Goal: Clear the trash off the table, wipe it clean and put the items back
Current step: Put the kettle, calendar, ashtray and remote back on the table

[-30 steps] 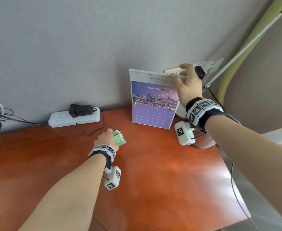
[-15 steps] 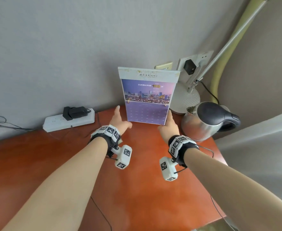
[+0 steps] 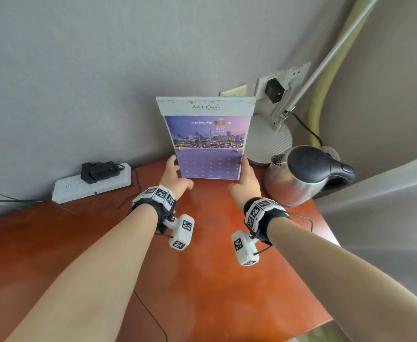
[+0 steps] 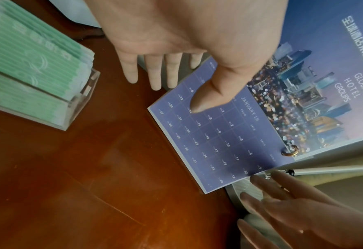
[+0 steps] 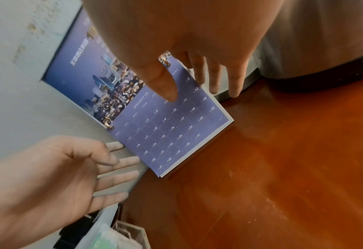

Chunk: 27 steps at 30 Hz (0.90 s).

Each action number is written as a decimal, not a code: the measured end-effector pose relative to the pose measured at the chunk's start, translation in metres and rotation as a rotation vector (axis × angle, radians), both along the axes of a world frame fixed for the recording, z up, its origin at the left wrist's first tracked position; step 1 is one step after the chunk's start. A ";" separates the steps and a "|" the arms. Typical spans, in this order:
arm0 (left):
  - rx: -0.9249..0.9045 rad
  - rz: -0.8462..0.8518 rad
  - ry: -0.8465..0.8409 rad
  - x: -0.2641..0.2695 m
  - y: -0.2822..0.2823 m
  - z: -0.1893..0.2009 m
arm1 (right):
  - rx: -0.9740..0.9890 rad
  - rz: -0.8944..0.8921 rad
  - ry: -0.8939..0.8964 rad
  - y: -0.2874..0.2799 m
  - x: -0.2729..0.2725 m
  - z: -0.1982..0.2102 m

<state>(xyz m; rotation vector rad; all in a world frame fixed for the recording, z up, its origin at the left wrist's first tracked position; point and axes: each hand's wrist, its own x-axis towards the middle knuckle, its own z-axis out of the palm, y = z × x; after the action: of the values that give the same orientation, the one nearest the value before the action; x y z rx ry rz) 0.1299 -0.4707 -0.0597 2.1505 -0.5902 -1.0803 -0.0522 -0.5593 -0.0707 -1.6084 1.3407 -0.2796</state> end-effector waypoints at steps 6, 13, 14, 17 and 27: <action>-0.032 0.052 0.010 -0.001 0.001 0.000 | 0.018 -0.015 0.036 -0.020 0.005 0.001; 0.039 -0.012 -0.050 -0.007 0.006 -0.006 | 0.115 0.006 0.012 -0.039 0.010 0.008; 0.062 -0.030 -0.051 -0.009 0.006 -0.007 | 0.117 0.011 0.001 -0.040 0.011 0.009; 0.109 -0.039 -0.040 -0.015 0.003 -0.009 | 0.136 0.019 -0.002 -0.046 0.017 0.013; 0.188 -0.070 -0.076 -0.010 -0.021 -0.003 | 0.148 -0.017 0.007 -0.059 0.022 0.015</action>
<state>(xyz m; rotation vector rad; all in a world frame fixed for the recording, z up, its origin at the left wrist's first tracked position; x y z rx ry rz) 0.1199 -0.4915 -0.0631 2.3575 -0.6251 -1.1345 -0.0302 -0.6181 -0.0553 -1.4757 1.3494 -0.1806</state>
